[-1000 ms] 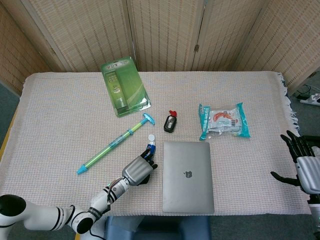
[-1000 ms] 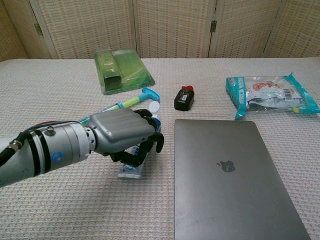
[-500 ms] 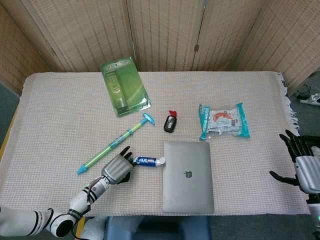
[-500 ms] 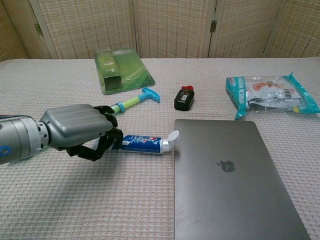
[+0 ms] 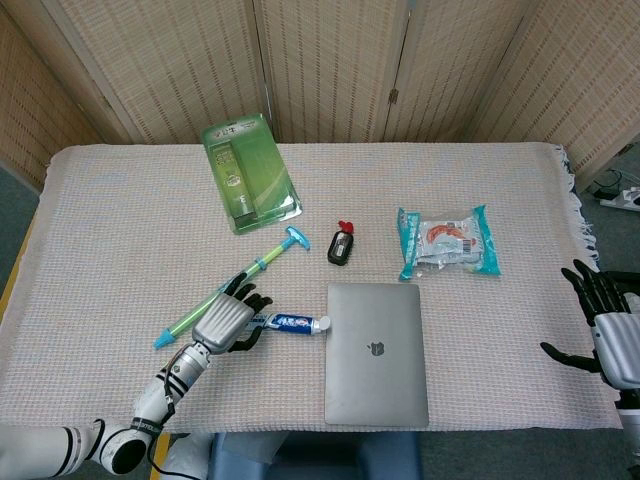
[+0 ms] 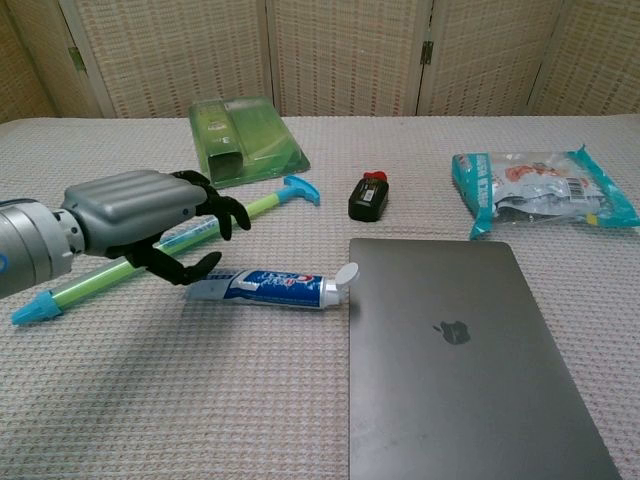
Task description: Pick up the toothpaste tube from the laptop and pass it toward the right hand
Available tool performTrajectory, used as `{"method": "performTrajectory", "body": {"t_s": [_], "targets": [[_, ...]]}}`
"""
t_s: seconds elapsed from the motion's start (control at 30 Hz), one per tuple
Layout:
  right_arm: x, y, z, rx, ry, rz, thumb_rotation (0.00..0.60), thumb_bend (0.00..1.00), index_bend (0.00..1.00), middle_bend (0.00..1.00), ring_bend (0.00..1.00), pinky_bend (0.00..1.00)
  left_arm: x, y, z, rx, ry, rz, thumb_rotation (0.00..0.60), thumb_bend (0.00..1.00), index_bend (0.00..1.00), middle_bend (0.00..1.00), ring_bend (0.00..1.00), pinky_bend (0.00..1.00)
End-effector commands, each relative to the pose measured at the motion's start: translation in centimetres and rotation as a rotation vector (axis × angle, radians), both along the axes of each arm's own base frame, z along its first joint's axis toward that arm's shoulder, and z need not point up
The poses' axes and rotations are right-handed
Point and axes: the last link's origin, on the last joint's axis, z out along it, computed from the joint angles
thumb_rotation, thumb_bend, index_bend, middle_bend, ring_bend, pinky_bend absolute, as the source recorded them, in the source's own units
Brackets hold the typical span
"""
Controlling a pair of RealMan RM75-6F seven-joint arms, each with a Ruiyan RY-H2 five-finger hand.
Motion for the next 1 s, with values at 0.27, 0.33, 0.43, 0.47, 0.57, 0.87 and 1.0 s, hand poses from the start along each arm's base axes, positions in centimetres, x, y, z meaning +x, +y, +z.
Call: {"method": "performTrajectory", "body": {"t_s": [0.27,0.33,0.43,0.47,0.57,0.87,1.0], "targets": [[-0.2,-0.1,-0.1,0.002,-0.006,-0.003,0.600,0.14,0.00,0.00,0.00,0.00,1.0,0.5,-3.6,0.069,0.117,-0.019,0.365,0.44,0.26,0.26,0.19,0.00],[-0.2,-0.1,-0.1,0.001,-0.007,-0.003,0.600,0.14,0.00,0.00,0.00,0.00,1.0,0.4,-4.3,0.085,0.149,-0.026,0.364,0.44,0.29,0.27,0.20,0.00],[-0.3,-0.1,-0.1,0.001,-0.007,-0.003,0.600,0.14,0.00,0.00,0.00,0.00,1.1,-0.3,-5.3,0.064,0.179,-0.001,0.366,0.44,0.30,0.29,0.21,0.00],[-0.3,-0.1,-0.1,0.001,-0.007,-0.003,0.600,0.14,0.00,0.00,0.00,0.00,1.2,-0.4,-5.4,0.067,0.187,-0.001,0.365,0.44,0.31,0.29,0.22,0.00],[-0.4,-0.1,-0.1,0.000,-0.008,-0.006,0.600,0.14,0.00,0.00,0.00,0.00,1.4,-0.5,-5.9,0.080,0.203,-0.005,0.366,0.44,0.33,0.32,0.24,0.00],[-0.6,-0.1,-0.1,0.002,-0.009,-0.013,0.600,0.14,0.00,0.00,0.00,0.00,1.6,-0.1,-6.7,0.112,0.181,-0.003,0.367,0.44,0.37,0.38,0.30,0.00],[-0.6,-0.2,-0.1,0.004,-0.008,-0.015,0.600,0.14,0.00,0.00,0.00,0.00,1.5,0.2,-6.7,0.122,0.166,-0.003,0.365,0.44,0.39,0.40,0.31,0.00]]}}
